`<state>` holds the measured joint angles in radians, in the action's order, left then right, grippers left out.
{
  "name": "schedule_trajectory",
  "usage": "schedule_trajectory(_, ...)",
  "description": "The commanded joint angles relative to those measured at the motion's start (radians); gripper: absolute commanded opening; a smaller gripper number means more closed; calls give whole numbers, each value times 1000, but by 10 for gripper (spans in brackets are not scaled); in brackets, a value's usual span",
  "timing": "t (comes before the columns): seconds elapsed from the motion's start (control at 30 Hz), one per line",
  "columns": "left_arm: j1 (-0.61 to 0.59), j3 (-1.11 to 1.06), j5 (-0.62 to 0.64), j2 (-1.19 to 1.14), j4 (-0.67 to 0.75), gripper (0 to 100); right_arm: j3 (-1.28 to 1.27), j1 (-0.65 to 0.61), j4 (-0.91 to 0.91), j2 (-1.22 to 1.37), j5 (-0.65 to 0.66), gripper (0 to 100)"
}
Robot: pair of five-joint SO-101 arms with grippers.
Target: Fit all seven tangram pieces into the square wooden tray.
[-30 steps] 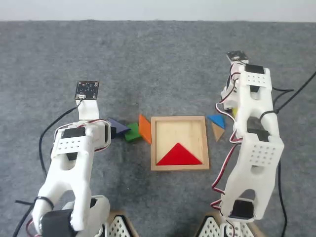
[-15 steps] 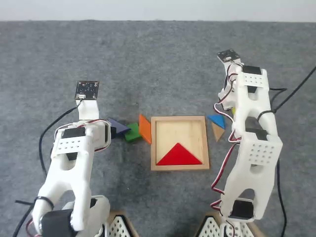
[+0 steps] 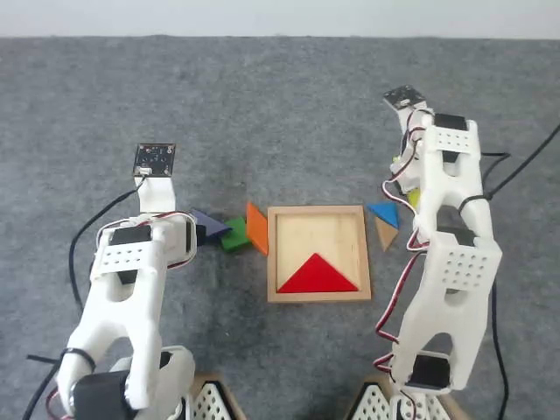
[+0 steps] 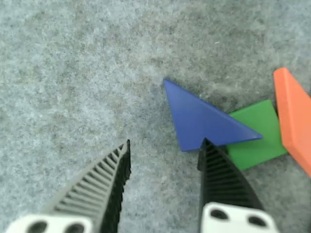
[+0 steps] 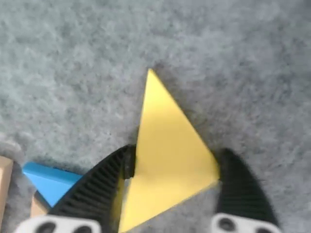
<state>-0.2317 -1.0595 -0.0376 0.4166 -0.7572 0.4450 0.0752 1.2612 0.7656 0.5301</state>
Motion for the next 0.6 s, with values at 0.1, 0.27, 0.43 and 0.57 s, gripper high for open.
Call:
schedule_trajectory(0.1,-9,12,6,3,20,221,11,50,101,1,9,123)
schedule_trajectory(0.27,-9,12,6,3,21,221,17,99,117,-15,-38,123)
schedule_trajectory(0.43,-9,12,6,3,21,221,21,125,157,-133,-149,129)
schedule_trajectory(0.57,-9,12,6,3,21,221,21,127,292,-248,-199,227)
